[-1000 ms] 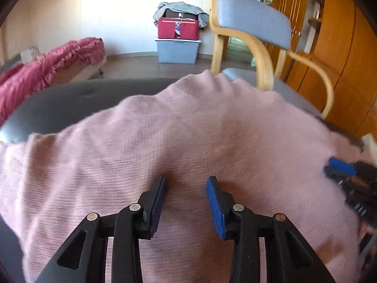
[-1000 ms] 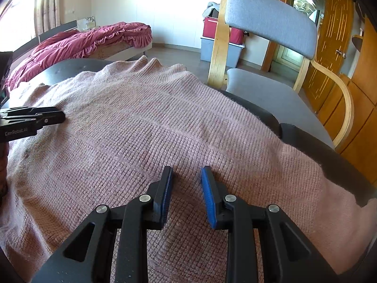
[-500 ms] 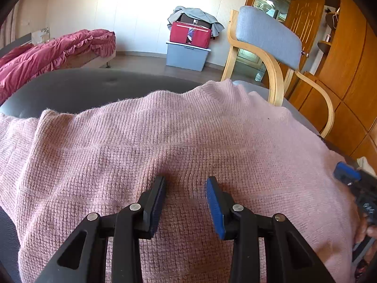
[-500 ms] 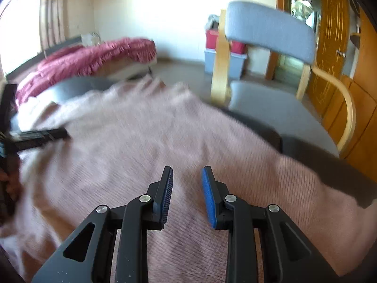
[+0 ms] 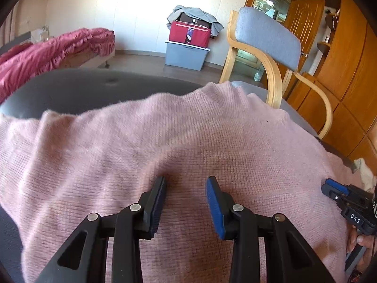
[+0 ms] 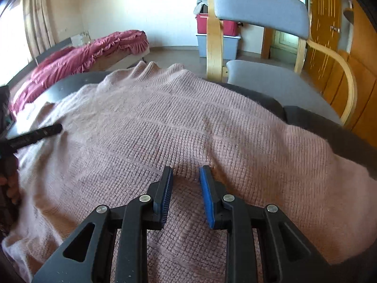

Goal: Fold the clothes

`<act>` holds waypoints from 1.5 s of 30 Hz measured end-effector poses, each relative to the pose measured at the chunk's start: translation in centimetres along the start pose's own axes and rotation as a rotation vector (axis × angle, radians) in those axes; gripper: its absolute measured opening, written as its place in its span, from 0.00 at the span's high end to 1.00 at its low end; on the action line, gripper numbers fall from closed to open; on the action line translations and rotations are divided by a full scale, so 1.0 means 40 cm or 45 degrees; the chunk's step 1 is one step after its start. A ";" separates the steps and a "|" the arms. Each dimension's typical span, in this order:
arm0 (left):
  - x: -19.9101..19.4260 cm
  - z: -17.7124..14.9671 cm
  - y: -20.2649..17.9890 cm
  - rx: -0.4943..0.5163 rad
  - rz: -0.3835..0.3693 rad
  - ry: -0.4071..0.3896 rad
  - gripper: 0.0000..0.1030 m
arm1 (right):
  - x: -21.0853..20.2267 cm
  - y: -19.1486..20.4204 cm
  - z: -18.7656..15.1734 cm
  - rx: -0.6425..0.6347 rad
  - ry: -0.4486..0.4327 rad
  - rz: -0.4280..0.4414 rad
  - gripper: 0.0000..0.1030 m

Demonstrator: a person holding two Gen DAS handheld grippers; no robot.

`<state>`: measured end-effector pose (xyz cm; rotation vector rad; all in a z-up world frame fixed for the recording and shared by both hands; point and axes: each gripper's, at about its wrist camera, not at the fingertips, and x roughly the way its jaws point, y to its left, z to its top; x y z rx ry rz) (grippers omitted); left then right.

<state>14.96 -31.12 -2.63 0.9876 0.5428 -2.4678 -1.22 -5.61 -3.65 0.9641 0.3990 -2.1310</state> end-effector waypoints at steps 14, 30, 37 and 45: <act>-0.038 0.065 0.460 -0.449 0.038 -0.018 0.84 | -0.003 0.036 -0.005 -0.062 -0.004 -0.069 0.73; -0.123 0.039 0.613 -0.621 0.145 -0.137 0.80 | -0.001 0.013 -0.004 -0.032 -0.007 -0.030 0.73; -0.162 0.005 0.694 -0.701 0.198 -0.182 0.86 | -0.001 0.013 -0.005 -0.024 -0.007 -0.020 0.73; -0.272 -0.037 0.844 -0.922 0.327 -0.360 0.72 | -0.003 0.011 -0.008 -0.008 -0.009 -0.004 0.73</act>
